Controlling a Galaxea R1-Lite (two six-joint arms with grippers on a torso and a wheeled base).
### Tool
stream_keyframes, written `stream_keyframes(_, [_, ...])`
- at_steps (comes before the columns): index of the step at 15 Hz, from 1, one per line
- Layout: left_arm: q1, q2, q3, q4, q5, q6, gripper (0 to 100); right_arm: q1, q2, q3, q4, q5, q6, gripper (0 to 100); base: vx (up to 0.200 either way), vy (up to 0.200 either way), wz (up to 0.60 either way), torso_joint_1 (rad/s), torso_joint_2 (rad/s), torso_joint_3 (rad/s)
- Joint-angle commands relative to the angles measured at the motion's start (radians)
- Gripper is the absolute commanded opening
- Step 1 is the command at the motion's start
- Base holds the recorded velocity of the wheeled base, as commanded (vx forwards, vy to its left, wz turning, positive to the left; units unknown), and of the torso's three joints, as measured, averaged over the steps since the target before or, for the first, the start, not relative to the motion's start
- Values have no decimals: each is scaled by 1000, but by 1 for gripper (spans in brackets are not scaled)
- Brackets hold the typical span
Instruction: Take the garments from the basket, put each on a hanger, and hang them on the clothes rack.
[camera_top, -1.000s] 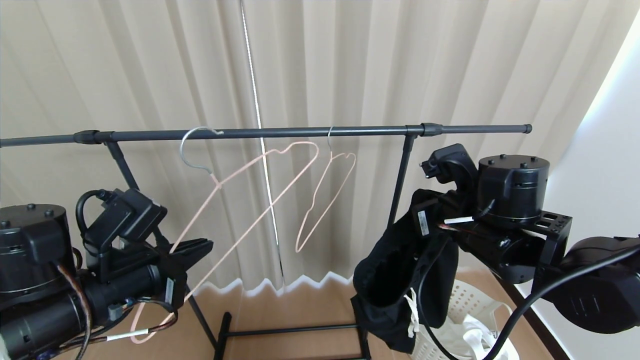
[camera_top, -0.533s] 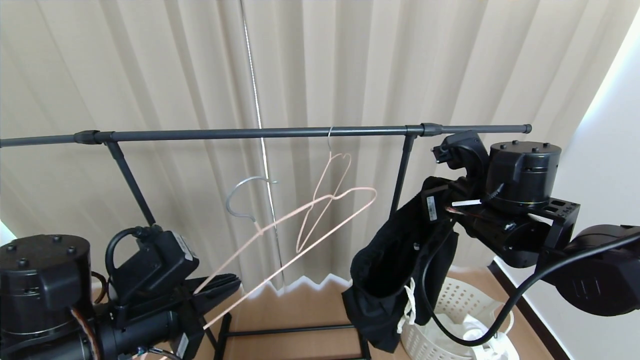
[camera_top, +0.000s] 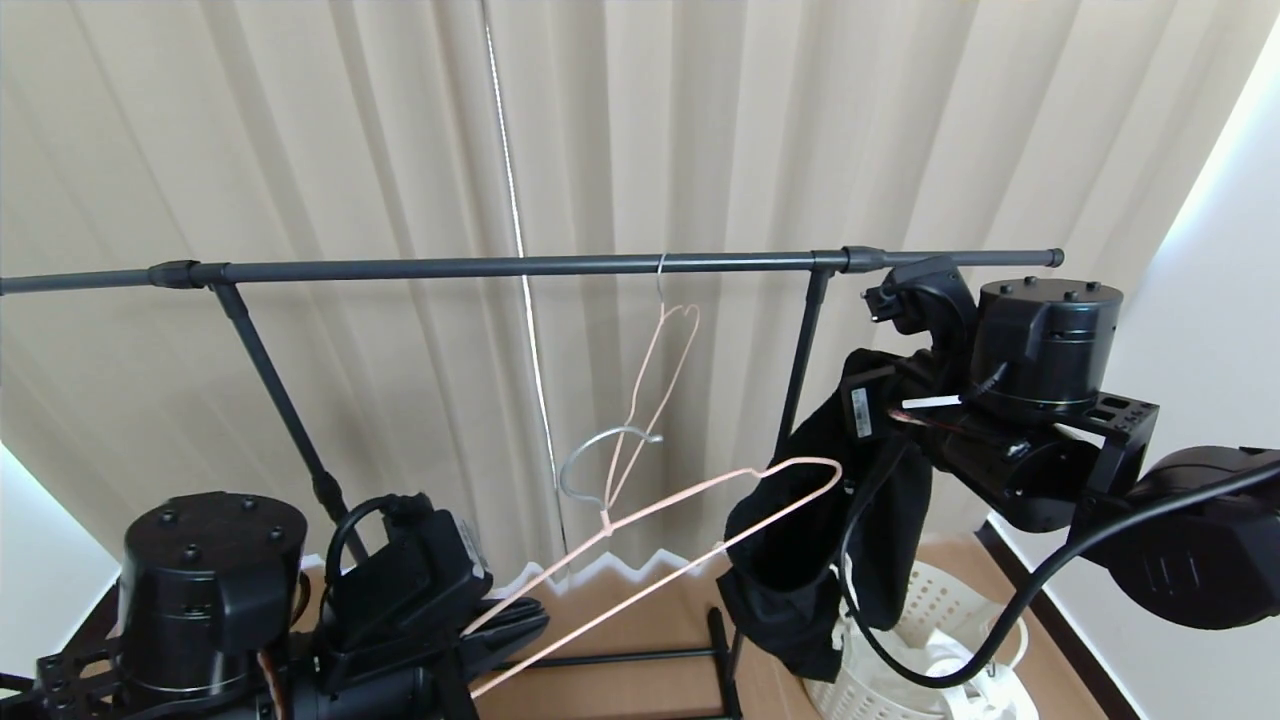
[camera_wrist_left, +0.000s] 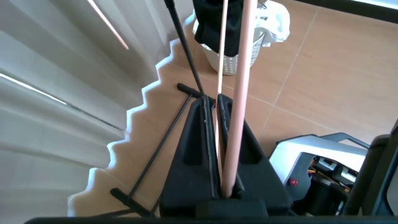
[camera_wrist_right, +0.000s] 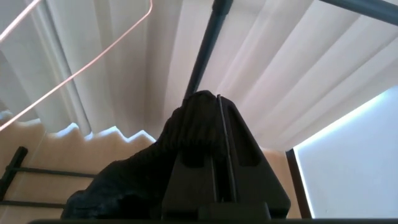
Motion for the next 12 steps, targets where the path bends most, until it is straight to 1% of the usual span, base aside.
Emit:
stream_keyframes(1, [-6,77,-49,-3,5,-4,0,22,-3,4,-1,-9,0,0,0,0,0,0,0,0])
stream_keyframes(3, [-6,93,-78,-2,7,-14,0,48,-3,4,-1,-33,3,0,0,0,0,0,0,0])
stream_keyframes(4, [-9,103,-104,-3,14,-31,0,62,-6,9,-2,-39,3,0,0,0,0,0,0,0])
stream_keyframes(7, [-36,105,-129,-3,33,-91,0,116,-14,10,-2,-39,3,0,0,0,0,0,0,0])
stream_keyframes(10, [-42,113,-135,-3,34,-107,0,176,-18,9,-2,-41,13,0,0,0,0,0,0,0])
stream_keyframes(12, [-42,111,-136,-5,34,-116,0,209,-28,5,-2,-55,21,0,0,0,0,0,0,0])
